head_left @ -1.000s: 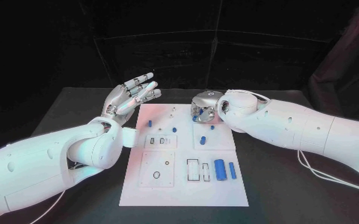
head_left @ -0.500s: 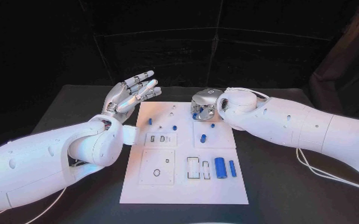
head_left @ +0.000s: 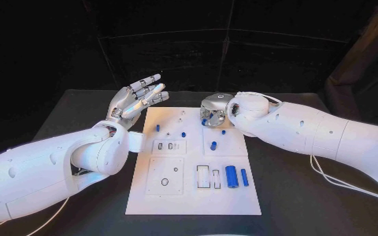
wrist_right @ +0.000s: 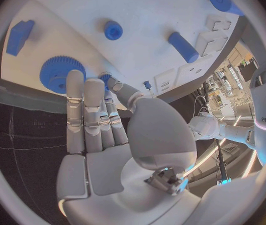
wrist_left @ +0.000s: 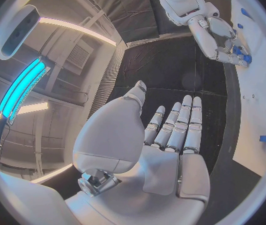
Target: Assemble the parts on the task board
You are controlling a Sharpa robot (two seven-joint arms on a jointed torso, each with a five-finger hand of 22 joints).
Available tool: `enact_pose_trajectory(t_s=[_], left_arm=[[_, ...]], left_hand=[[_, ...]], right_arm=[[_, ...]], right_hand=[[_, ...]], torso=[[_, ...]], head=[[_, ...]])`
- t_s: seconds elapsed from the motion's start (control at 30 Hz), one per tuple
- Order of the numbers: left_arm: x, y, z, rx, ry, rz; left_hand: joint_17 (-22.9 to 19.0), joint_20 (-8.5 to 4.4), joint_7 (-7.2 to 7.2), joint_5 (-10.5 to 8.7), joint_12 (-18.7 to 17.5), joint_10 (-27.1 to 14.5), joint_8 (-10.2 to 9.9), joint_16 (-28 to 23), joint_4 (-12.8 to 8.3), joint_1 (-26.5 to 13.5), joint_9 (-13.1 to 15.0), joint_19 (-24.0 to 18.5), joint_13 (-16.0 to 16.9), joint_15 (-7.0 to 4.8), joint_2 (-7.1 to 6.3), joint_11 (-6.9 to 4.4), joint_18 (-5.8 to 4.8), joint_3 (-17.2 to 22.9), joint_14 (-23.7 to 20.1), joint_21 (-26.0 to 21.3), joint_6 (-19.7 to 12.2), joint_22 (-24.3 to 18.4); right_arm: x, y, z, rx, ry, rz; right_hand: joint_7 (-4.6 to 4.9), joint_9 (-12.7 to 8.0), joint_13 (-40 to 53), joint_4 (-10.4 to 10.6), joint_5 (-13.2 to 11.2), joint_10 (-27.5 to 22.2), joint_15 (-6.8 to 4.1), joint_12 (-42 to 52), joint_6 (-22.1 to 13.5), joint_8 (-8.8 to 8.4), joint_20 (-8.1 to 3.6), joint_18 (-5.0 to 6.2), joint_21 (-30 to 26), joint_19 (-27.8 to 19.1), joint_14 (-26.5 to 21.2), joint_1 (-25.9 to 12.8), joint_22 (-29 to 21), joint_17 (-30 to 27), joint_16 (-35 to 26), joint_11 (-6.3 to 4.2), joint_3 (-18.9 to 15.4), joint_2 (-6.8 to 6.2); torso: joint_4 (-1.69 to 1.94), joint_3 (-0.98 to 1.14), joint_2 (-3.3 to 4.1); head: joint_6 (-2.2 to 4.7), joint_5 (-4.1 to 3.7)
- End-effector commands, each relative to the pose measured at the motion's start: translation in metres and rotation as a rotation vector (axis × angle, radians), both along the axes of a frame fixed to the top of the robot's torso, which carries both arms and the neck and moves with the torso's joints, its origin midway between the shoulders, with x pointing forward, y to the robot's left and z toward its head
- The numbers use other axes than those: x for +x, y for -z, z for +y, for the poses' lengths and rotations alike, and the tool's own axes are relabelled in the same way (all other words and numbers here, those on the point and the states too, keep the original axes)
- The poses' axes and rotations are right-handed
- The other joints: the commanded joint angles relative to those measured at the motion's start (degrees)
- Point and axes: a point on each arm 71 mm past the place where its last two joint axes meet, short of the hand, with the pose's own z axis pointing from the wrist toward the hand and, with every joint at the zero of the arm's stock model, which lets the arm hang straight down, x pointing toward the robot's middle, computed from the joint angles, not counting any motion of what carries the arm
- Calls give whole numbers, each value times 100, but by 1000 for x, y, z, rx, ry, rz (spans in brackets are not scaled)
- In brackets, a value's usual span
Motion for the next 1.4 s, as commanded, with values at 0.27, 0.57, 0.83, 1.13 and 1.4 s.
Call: enact_pose_trajectory(t_s=[0.27,0.57,0.83,1.13,1.4], left_arm=[[1,-2,-1,-5,1,-14],[2,-2,0,-3,-1,-13],[3,-1,1,-1,-5,-12],[3,-1,2,-1,-5,-13],[2,-1,0,-5,3,-10]], left_hand=[[-9,-3,766,3,2,-26,21,-31,-45,15,1,51,-10,18,46,10,-21,5,32,11,38,-12],[-13,-3,766,3,-1,-33,21,-37,-61,20,0,58,-11,19,47,10,-22,4,31,8,33,-16],[-13,-3,766,3,-1,-33,21,-37,-61,20,0,58,-11,19,47,10,-22,4,31,8,33,-16],[-16,-3,766,3,0,-23,24,-41,-75,27,0,62,-10,19,49,11,-23,5,31,5,44,-19],[-17,-3,766,3,2,-17,25,-41,-81,29,0,65,-9,19,50,10,-23,5,34,4,46,-21]], right_arm=[[2,2,4,-28,1,15],[2,1,5,-26,-2,-2],[0,-8,6,46,-10,-90],[-5,-23,6,162,28,-219],[-3,-26,14,195,41,-255]], right_hand=[[0,5,4,9,-24,18,3,-8,25,31,1,33,22,-40,14,6,13,40,69,14,43,-70],[3,5,4,23,10,19,4,-8,31,30,1,33,47,-46,18,11,25,117,142,15,71,-87],[-6,10,9,80,72,64,-2,4,78,41,-1,20,174,-12,45,29,150,359,373,6,163,-94],[-9,10,5,117,137,75,-2,-3,108,39,-2,11,270,-4,34,22,238,427,470,3,230,-171],[-11,11,5,167,121,88,-1,-3,124,40,0,8,301,-13,26,-16,262,447,505,2,248,-198]], torso=[[8,-5,15],[-1,-5,14],[-2,-4,14],[6,-18,29],[28,-32,68]], head=[[-7,-2],[-17,12],[-17,40],[-15,45],[21,31]])
